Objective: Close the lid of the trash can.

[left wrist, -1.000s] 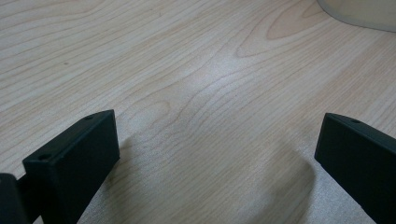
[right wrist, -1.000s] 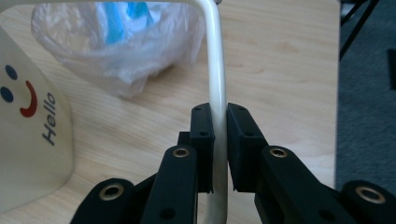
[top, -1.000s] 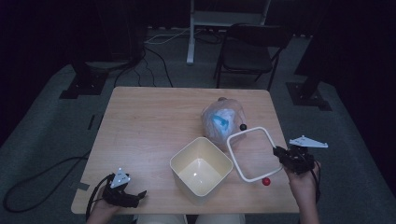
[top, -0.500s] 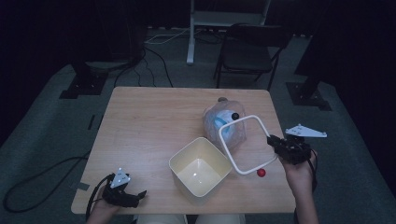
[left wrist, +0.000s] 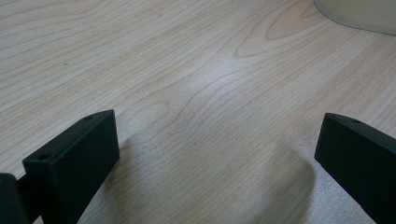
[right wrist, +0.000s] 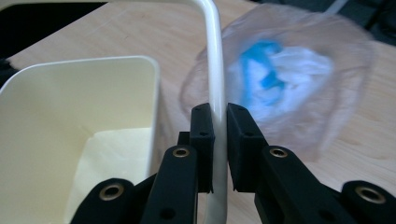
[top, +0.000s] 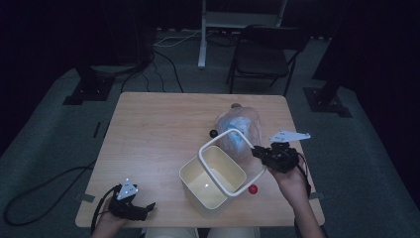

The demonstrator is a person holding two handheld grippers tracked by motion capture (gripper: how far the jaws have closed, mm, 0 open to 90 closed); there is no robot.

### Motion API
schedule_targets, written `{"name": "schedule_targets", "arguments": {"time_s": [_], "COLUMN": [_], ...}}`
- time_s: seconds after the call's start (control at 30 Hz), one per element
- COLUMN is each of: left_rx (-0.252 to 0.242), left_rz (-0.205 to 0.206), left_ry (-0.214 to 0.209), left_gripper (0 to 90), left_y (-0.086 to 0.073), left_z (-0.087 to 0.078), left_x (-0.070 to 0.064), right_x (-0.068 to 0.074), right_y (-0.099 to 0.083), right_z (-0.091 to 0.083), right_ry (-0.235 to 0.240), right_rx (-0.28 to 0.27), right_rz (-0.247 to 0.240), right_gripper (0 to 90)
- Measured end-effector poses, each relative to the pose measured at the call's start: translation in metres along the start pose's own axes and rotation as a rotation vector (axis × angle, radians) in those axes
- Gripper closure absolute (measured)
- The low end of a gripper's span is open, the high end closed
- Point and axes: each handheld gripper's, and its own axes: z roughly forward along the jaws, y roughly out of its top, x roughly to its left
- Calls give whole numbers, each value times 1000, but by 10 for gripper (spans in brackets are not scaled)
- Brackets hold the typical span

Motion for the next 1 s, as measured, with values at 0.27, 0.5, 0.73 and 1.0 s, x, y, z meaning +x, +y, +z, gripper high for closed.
{"name": "schedule_targets", "arguments": {"time_s": [0.27,0.5,0.73,1.0], "left_rx": [1,0,1,0], "left_rz": [4,4,7,5], "left_ry": [-2,-1,-4,-6], "left_gripper": [4,4,4,4], "left_y": [0,0,0,0], "left_z": [0,0,0,0], "left_x": [0,0,0,0], "right_x": [18,24,29,30], "right_y": [-1,-1,-1,-1], "right_z": [26,36,42,48], "right_ry": [85,92,98,92], "right_rx": [55,85,112,131], "right_rz": [-16,-38,-47,-50], "right_gripper": [816,816,816,814]}}
